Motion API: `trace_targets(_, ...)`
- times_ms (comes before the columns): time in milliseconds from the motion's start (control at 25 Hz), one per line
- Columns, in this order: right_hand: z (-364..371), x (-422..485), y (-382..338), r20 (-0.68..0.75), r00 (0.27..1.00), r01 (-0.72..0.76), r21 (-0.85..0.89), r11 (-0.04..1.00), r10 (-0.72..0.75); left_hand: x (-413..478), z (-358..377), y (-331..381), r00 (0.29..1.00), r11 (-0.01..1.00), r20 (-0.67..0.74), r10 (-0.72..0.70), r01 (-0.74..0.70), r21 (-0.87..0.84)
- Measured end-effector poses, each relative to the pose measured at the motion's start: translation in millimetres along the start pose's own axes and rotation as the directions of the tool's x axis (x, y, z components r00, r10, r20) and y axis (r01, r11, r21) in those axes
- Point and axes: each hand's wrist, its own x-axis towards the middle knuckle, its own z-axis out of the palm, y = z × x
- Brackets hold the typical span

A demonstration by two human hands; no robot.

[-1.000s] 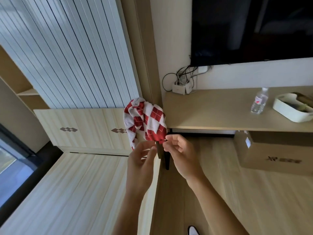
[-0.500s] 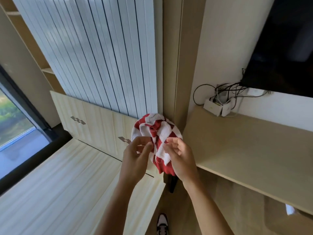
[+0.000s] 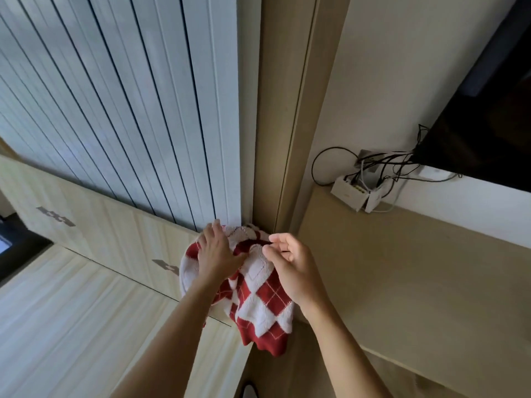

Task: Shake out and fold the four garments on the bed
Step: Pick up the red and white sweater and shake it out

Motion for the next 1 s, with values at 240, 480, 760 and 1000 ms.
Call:
trace_targets(240, 6.6, 52.8, 13.2, 0.076, 0.996, -0.033, -0.077, 0.997, 0.039, 32.5, 39.0, -33.3, 0.998, 0.951, -0.039, -0.039, 0.049, 0.304)
trace_targets(480, 11.3, 77.9, 30.0, 0.241, 0.971, 0.097, -0.347, 0.933, -0.011, 21.3, 12.5, -27.6, 0.983, 0.997, -0.175, 0.053, -0.043, 0.060)
trace_targets(760, 1.0, 94.5, 13.0, 0.469, 0.818, 0.481, -0.239, 0.843, -0.334, -62.4, -94.5, 52.8, 0.906, 0.946, -0.322, 0.274, -0.314, -0.080)
trace_targets(1000, 5.9, 49.9, -62.0, 0.625, 0.592, 0.535, 0.166, 0.828, -0.508, -159.6, -172.6, 83.9, 0.779, 0.963, -0.618, 0.105, -0.236, -0.134)
